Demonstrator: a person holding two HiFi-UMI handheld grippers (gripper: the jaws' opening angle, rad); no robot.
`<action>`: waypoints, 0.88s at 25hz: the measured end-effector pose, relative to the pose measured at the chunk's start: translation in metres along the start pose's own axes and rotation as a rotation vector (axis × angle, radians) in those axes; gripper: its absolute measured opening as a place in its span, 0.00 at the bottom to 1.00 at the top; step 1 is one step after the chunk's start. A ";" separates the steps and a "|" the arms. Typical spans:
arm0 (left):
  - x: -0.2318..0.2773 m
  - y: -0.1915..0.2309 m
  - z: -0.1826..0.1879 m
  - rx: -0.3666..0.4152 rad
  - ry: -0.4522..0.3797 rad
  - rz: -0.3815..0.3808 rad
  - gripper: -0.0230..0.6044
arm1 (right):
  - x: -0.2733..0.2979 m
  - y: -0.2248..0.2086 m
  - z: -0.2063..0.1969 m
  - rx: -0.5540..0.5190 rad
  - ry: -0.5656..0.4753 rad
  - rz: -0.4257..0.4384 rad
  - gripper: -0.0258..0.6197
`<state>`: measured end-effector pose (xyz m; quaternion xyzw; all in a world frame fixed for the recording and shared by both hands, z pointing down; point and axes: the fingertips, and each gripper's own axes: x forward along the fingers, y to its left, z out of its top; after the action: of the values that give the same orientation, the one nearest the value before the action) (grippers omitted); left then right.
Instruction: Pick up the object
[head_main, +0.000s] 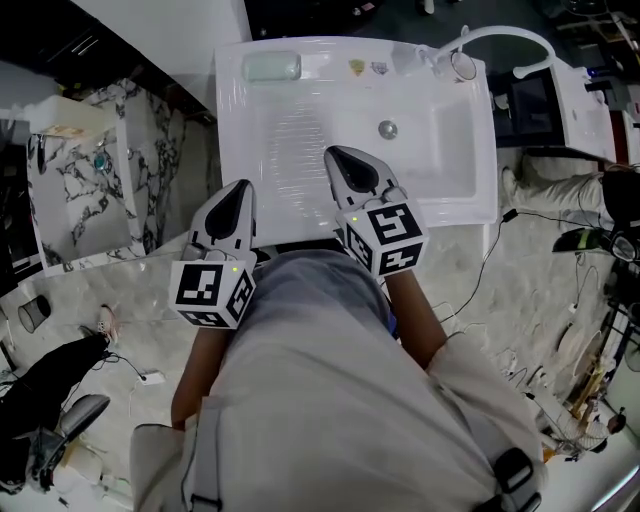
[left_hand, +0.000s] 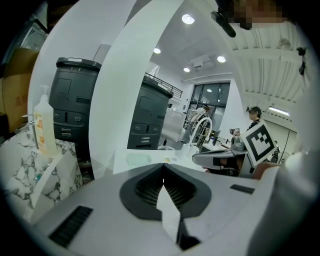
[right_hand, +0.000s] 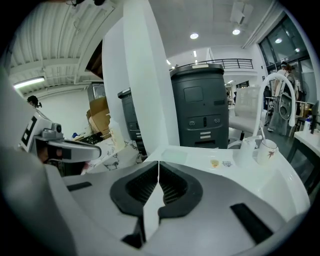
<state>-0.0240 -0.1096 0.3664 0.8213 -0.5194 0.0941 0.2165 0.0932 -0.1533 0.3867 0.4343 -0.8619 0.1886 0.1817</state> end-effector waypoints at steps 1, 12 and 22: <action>0.002 0.000 0.000 -0.003 0.001 0.003 0.05 | 0.001 -0.002 -0.001 -0.001 0.006 0.004 0.06; 0.019 -0.007 -0.001 -0.017 0.013 0.015 0.05 | 0.013 -0.027 -0.004 -0.018 0.042 0.025 0.06; 0.026 -0.002 -0.003 -0.024 0.036 0.020 0.05 | 0.030 -0.036 -0.008 -0.022 0.074 0.033 0.06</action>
<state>-0.0105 -0.1286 0.3780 0.8116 -0.5246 0.1047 0.2349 0.1070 -0.1892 0.4137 0.4110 -0.8635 0.1981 0.2149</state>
